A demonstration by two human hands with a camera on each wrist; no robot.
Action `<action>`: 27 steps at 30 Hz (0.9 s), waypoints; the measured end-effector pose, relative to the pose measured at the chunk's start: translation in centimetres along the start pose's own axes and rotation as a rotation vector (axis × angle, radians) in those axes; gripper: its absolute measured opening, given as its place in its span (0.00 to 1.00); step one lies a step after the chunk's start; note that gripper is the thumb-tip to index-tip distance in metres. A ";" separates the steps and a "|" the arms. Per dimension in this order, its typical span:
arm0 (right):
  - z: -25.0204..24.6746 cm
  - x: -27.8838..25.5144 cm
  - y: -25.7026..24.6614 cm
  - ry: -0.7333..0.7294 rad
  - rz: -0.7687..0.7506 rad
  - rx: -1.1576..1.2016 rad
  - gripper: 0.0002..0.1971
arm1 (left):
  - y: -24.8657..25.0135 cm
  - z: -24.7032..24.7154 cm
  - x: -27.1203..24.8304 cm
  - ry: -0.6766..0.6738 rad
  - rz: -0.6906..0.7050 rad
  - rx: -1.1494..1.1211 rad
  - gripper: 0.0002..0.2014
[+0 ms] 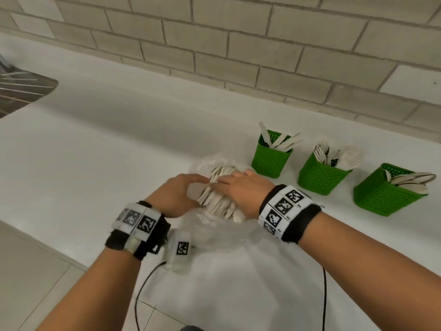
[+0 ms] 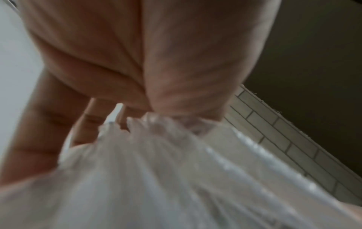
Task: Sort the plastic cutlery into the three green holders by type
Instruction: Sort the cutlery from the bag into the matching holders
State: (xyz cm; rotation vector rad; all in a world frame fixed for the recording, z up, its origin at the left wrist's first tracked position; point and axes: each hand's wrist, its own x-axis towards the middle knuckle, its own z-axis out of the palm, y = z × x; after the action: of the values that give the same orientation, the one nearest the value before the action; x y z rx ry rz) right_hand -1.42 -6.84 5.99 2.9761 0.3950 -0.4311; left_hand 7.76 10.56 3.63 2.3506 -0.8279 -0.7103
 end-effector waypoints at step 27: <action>0.4 1.4 2.1 0.135 0.128 0.147 0.19 | -1.1 -2.3 -0.9 -0.096 0.084 0.005 0.39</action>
State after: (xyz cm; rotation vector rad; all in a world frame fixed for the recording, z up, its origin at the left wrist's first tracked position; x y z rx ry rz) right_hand 0.32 -8.56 5.37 3.1604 0.1897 -0.2581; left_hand 9.08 12.64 4.84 2.2869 -0.9646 -0.7912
